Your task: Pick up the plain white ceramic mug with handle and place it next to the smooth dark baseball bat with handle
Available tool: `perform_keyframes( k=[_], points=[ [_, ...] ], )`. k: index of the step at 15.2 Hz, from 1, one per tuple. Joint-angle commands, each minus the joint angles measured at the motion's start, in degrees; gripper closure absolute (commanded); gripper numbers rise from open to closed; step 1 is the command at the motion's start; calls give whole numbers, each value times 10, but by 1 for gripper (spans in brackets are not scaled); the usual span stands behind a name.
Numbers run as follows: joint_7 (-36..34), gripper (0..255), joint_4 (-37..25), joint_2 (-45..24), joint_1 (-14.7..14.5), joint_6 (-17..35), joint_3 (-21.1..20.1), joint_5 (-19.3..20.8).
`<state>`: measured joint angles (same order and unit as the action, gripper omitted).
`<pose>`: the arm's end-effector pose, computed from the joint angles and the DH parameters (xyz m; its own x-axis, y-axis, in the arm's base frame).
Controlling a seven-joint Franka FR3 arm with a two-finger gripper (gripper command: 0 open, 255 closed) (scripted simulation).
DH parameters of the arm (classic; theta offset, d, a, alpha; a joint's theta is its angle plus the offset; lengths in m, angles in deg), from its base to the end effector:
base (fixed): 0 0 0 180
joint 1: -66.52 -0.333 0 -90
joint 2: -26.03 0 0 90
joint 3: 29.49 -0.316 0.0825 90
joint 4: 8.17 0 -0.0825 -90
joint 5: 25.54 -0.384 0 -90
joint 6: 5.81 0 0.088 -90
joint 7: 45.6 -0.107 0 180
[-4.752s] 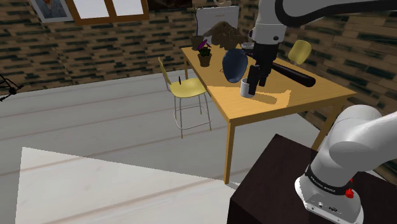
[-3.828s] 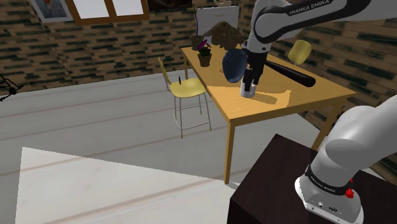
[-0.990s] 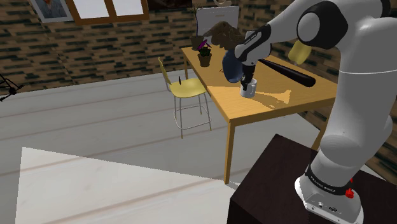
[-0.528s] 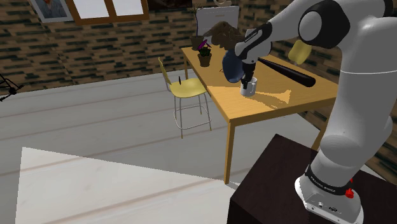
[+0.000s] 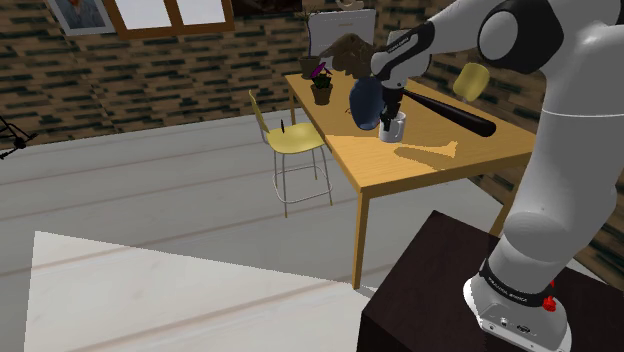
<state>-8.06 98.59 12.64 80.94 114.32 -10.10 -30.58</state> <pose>0.5184 -0.3295 0.4003 0.9995 0.0305 0.0110 0.0304 -0.9995 0.0088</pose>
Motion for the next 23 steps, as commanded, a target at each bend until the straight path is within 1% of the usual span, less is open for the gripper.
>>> perform_keyframes(
  k=[1, 11, 22, 23],
  points=[
    [-2, 255, -9, 6, -1, -14, 1, 3],
    [-8, 255, -60, 27, -2, -85, 3, 12],
    [-11, 255, -131, 36, -1, -165, 5, 17],
    [3, 255, -142, 28, 8, -168, 10, 13]
  ],
)
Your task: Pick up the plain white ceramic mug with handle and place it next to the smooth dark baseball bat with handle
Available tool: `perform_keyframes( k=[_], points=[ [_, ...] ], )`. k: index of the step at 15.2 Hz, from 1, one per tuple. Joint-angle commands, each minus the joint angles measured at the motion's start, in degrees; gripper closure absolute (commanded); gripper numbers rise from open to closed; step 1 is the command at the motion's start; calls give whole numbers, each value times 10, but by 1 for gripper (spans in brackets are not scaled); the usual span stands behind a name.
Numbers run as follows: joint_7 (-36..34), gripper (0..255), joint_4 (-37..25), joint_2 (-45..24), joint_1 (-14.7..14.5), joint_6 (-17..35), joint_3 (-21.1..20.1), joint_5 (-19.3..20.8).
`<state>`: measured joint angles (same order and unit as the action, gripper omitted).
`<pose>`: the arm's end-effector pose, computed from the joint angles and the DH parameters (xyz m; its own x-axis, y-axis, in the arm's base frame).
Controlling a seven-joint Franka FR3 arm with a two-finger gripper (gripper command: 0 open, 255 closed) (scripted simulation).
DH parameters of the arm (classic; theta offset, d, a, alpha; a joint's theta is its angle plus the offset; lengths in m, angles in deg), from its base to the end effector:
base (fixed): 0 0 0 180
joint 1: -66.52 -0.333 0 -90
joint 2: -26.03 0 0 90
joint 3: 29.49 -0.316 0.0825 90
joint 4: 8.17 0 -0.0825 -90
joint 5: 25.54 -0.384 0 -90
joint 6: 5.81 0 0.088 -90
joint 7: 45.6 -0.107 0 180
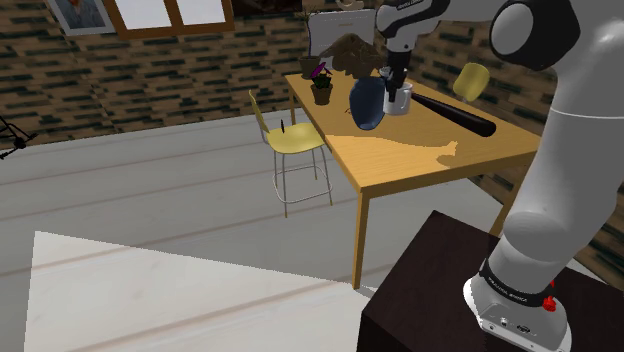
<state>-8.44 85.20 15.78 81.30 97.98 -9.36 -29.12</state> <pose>0.5167 -0.3365 0.5184 0.9995 0.0304 0.0110 0.0303 -0.9995 0.0088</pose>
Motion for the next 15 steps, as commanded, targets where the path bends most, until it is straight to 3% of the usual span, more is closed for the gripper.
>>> perform_keyframes(
  k=[1, 9, 15],
  points=[
    [20, 255, -20, -13, 13, -8, 7, -6],
    [127, 255, -149, -111, 99, -50, 36, -51],
    [193, 255, -312, -219, 186, -111, 41, -93]
  ],
)
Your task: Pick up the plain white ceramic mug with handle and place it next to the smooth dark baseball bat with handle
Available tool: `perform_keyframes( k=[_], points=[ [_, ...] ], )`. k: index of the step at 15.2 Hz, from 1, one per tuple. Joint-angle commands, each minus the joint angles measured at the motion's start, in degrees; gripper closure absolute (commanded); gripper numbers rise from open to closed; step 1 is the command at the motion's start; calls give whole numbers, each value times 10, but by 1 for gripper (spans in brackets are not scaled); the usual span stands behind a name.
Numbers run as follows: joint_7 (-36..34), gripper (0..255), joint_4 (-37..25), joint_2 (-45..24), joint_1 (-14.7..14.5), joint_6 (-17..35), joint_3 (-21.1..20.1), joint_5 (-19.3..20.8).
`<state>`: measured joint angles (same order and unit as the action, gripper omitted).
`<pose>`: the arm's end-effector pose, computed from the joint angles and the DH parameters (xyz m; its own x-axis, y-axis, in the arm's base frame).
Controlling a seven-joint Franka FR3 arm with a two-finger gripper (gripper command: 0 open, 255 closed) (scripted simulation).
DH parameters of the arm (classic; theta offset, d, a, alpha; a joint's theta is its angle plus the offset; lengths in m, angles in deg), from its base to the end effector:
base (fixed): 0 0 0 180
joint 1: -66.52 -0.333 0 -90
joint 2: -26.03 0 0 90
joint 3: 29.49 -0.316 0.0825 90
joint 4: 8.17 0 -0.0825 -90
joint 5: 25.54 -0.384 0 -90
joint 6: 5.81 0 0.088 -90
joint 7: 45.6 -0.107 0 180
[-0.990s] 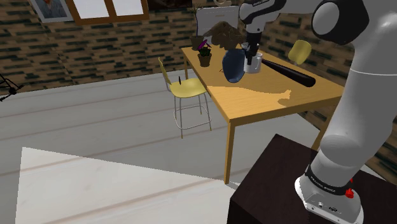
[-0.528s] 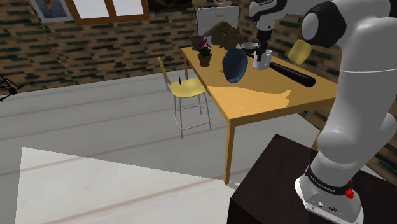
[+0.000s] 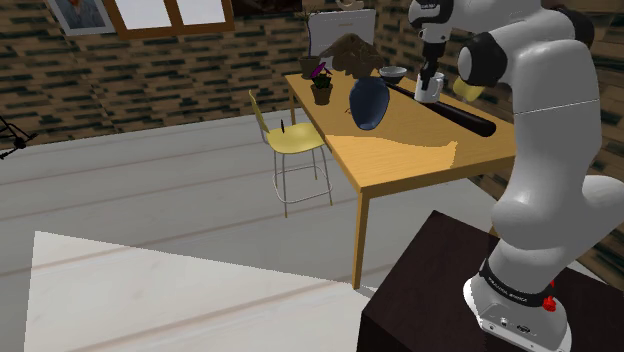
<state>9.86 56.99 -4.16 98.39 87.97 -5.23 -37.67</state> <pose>0.4681 -0.5217 0.5227 0.9995 0.0289 0.0101 0.0288 -0.9995 0.0088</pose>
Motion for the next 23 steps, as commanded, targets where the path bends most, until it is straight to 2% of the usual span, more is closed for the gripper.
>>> perform_keyframes(
  k=[1, 5, 8, 12, 23],
  points=[
    [19, 255, -68, -43, 33, -26, -1, -15],
    [35, 255, -287, -167, 119, -116, -16, -47],
    [42, 255, -203, -136, 99, -67, -11, -40],
    [48, 255, -135, -116, 83, -21, -7, -36],
    [57, 255, -19, -100, 61, 75, -6, -35]
  ],
)
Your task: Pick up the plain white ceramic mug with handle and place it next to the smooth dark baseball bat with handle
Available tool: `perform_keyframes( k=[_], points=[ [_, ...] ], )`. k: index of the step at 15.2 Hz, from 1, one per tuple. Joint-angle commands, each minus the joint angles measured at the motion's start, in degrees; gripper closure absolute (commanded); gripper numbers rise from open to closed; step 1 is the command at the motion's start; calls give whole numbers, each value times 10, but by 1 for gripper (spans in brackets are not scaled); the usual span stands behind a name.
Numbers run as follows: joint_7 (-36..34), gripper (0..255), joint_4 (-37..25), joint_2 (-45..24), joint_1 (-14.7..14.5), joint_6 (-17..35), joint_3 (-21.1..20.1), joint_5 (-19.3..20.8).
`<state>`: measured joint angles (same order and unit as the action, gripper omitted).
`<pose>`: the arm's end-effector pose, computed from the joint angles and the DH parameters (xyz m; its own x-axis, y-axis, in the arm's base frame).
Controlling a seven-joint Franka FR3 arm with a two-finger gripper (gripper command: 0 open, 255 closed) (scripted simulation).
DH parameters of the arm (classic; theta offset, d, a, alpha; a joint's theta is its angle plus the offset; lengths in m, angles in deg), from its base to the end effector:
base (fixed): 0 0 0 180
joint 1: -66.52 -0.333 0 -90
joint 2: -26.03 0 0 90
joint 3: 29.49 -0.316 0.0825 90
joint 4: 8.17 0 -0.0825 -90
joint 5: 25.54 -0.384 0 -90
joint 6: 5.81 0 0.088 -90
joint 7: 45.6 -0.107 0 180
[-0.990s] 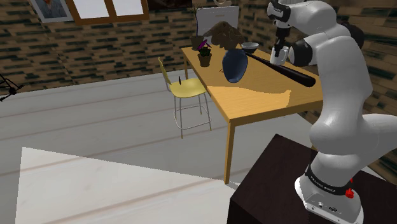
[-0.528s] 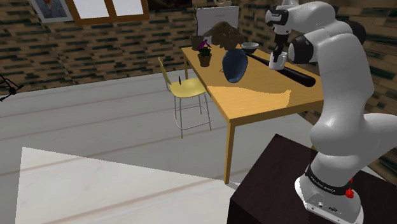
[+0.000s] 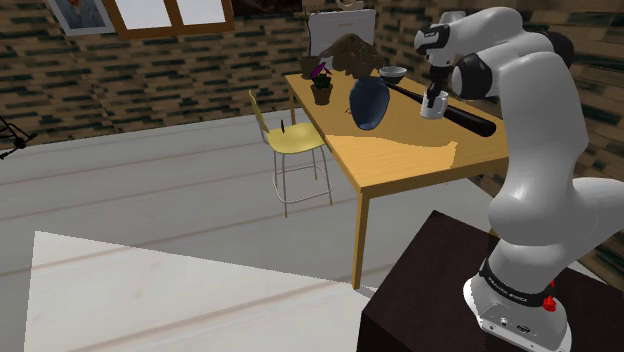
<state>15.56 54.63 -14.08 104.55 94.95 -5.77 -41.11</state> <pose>0.4499 -0.5898 0.4312 0.9995 0.0308 0.0104 0.0308 -0.9995 0.0078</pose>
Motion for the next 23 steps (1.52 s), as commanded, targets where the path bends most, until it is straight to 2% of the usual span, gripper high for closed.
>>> perform_keyframes(
  k=[1, 12, 20, 21, 23],
  points=[
    [1, 255, 12, -1, -2, 13, 0, -1],
    [10, 255, 81, -15, -10, 94, -5, -9],
    [10, 255, 81, -15, -10, 94, -5, -9],
    [10, 0, 81, -15, -10, 94, -5, -9],
    [10, 0, 81, -15, -10, 94, -5, -9]
  ],
)
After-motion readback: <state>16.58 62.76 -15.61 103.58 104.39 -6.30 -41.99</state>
